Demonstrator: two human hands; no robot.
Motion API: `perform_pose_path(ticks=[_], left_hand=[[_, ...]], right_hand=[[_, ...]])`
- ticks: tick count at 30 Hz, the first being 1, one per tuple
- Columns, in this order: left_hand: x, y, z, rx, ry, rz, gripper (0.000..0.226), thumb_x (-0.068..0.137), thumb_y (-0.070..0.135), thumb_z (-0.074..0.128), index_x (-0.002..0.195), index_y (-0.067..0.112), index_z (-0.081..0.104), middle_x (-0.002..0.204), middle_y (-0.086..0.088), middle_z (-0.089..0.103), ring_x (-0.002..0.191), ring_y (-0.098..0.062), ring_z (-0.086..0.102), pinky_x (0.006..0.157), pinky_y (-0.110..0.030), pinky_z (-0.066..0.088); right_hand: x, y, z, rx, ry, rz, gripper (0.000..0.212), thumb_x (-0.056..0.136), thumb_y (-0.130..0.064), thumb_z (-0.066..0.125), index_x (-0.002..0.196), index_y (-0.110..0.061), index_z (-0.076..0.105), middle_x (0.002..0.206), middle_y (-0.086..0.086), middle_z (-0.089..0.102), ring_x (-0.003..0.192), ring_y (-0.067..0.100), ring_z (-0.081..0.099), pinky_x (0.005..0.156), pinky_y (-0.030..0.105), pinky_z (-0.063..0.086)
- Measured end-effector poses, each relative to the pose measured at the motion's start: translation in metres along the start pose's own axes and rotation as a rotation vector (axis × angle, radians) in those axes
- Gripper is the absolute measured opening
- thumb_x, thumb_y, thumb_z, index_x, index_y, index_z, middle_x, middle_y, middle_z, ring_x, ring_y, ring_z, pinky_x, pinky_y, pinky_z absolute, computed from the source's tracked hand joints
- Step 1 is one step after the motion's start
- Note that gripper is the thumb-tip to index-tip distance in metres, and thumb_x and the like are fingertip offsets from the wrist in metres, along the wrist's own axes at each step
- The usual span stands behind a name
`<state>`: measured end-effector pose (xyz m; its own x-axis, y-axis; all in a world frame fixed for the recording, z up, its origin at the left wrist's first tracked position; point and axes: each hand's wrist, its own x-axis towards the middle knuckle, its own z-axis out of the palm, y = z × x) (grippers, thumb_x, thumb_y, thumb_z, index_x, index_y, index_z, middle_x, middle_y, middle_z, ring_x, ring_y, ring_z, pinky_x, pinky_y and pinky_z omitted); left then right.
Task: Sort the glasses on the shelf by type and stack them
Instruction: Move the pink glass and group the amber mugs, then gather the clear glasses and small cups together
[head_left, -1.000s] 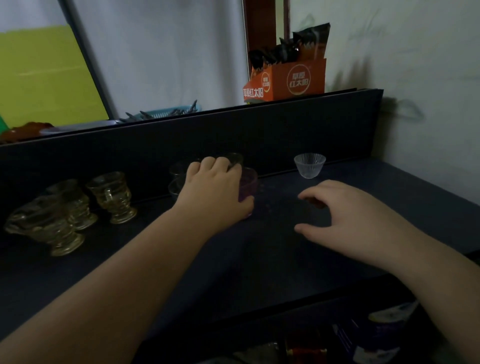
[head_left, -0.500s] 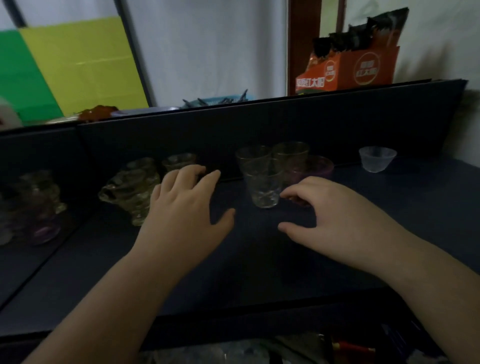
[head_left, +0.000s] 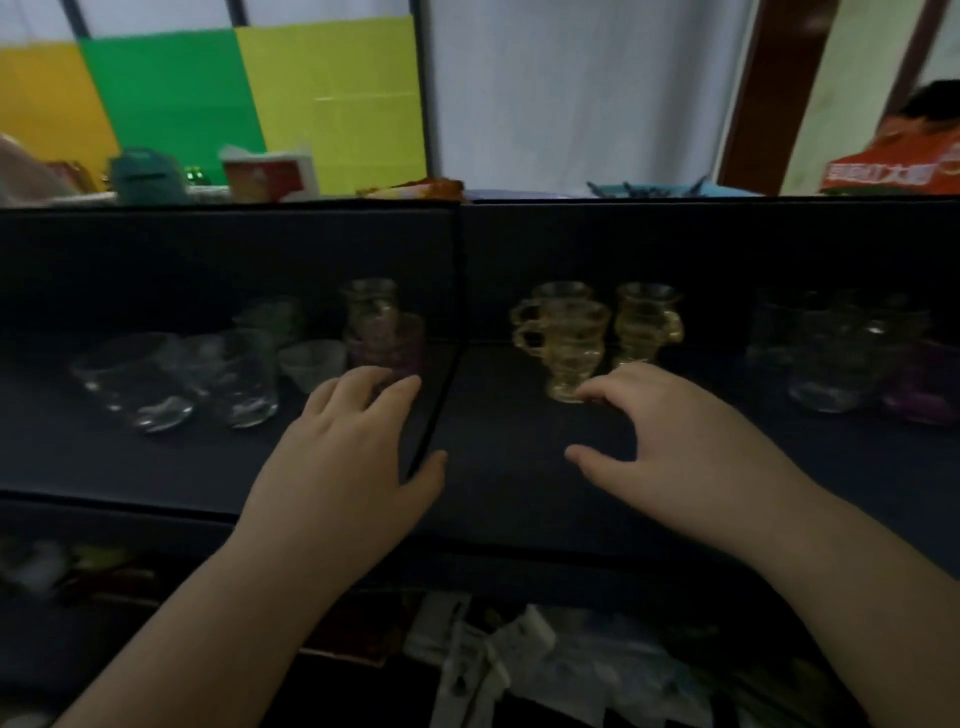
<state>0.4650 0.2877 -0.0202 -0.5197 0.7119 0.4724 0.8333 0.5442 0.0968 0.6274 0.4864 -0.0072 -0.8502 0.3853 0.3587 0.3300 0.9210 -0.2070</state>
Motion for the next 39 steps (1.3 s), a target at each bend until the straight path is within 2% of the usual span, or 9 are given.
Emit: perform_pose_path(ticks=[5, 10, 18, 26, 28, 31, 34, 37, 39], left_hand=[[-0.032, -0.076, -0.019, 0.092, 0.017, -0.104, 0.07, 0.084, 0.057, 0.052, 0.144, 0.024, 0.041, 0.142, 0.002, 0.043, 0.131, -0.02, 0.037, 0.1, -0.034, 0.039], [-0.047, -0.125, -0.029, 0.141, -0.001, -0.201, 0.069, 0.082, 0.055, 0.057, 0.141, 0.022, 0.045, 0.138, -0.002, 0.049, 0.127, -0.024, 0.042, 0.098, -0.039, 0.042], [-0.043, -0.149, -0.038, 0.165, 0.029, -0.26, 0.067, 0.083, 0.055, 0.054, 0.14, 0.021, 0.047, 0.138, -0.001, 0.048, 0.128, -0.023, 0.04, 0.1, -0.039, 0.041], [-0.035, -0.186, -0.039, 0.088, 0.124, -0.263, 0.063, 0.081, 0.049, 0.06, 0.137, 0.018, 0.052, 0.134, 0.0, 0.051, 0.125, -0.022, 0.041, 0.097, -0.039, 0.042], [-0.032, -0.204, -0.039, 0.057, 0.141, -0.256, 0.063, 0.082, 0.049, 0.06, 0.138, 0.02, 0.05, 0.134, 0.002, 0.049, 0.126, -0.019, 0.039, 0.097, -0.036, 0.039], [-0.021, -0.235, -0.036, 0.036, 0.155, -0.209, 0.066, 0.083, 0.05, 0.06, 0.141, 0.02, 0.047, 0.136, 0.002, 0.046, 0.128, -0.019, 0.036, 0.099, -0.038, 0.039], [-0.006, -0.267, -0.032, 0.007, 0.132, -0.152, 0.073, 0.082, 0.056, 0.057, 0.144, 0.022, 0.041, 0.143, 0.0, 0.039, 0.134, -0.02, 0.028, 0.105, -0.04, 0.035], [0.014, -0.295, -0.029, -0.051, 0.045, -0.056, 0.083, 0.079, 0.066, 0.053, 0.15, 0.03, 0.028, 0.155, 0.002, 0.024, 0.141, -0.019, 0.017, 0.11, -0.04, 0.028], [0.033, -0.309, -0.027, -0.086, -0.045, 0.009, 0.089, 0.078, 0.071, 0.052, 0.152, 0.037, 0.017, 0.16, 0.004, 0.013, 0.144, -0.019, 0.014, 0.112, -0.039, 0.025]], right_hand=[[0.025, -0.073, 0.034, 0.0, -0.006, -0.05, 0.054, 0.088, -0.057, 0.06, 0.137, -0.037, 0.049, 0.128, -0.019, 0.049, 0.116, 0.003, 0.048, 0.091, 0.024, 0.044], [0.045, -0.121, 0.059, 0.043, -0.035, -0.115, 0.052, 0.088, -0.056, 0.059, 0.135, -0.036, 0.051, 0.123, -0.017, 0.05, 0.112, 0.003, 0.048, 0.09, 0.023, 0.044], [0.075, -0.146, 0.077, 0.097, -0.039, -0.22, 0.052, 0.087, -0.058, 0.058, 0.135, -0.038, 0.05, 0.122, -0.021, 0.049, 0.111, 0.0, 0.046, 0.09, 0.023, 0.043], [0.099, -0.171, 0.084, 0.096, -0.035, -0.232, 0.054, 0.087, -0.06, 0.055, 0.136, -0.04, 0.048, 0.126, -0.024, 0.047, 0.114, -0.003, 0.046, 0.093, 0.021, 0.043], [0.107, -0.182, 0.087, 0.088, -0.014, -0.226, 0.054, 0.086, -0.06, 0.056, 0.136, -0.041, 0.048, 0.126, -0.026, 0.047, 0.114, -0.005, 0.046, 0.093, 0.02, 0.042], [0.12, -0.198, 0.093, 0.091, 0.03, -0.183, 0.055, 0.084, -0.06, 0.057, 0.135, -0.041, 0.05, 0.125, -0.026, 0.049, 0.112, -0.005, 0.047, 0.093, 0.021, 0.043], [0.128, -0.22, 0.1, 0.074, 0.073, -0.107, 0.054, 0.083, -0.059, 0.058, 0.133, -0.04, 0.052, 0.12, -0.027, 0.049, 0.105, -0.007, 0.046, 0.084, 0.013, 0.039], [0.131, -0.243, 0.108, 0.038, 0.113, -0.017, 0.055, 0.082, -0.058, 0.059, 0.134, -0.04, 0.051, 0.117, -0.03, 0.046, 0.103, -0.01, 0.043, 0.078, 0.006, 0.033], [0.132, -0.258, 0.112, 0.01, 0.132, 0.032, 0.058, 0.082, -0.058, 0.06, 0.136, -0.039, 0.049, 0.116, -0.03, 0.044, 0.103, -0.01, 0.042, 0.078, 0.007, 0.033]])
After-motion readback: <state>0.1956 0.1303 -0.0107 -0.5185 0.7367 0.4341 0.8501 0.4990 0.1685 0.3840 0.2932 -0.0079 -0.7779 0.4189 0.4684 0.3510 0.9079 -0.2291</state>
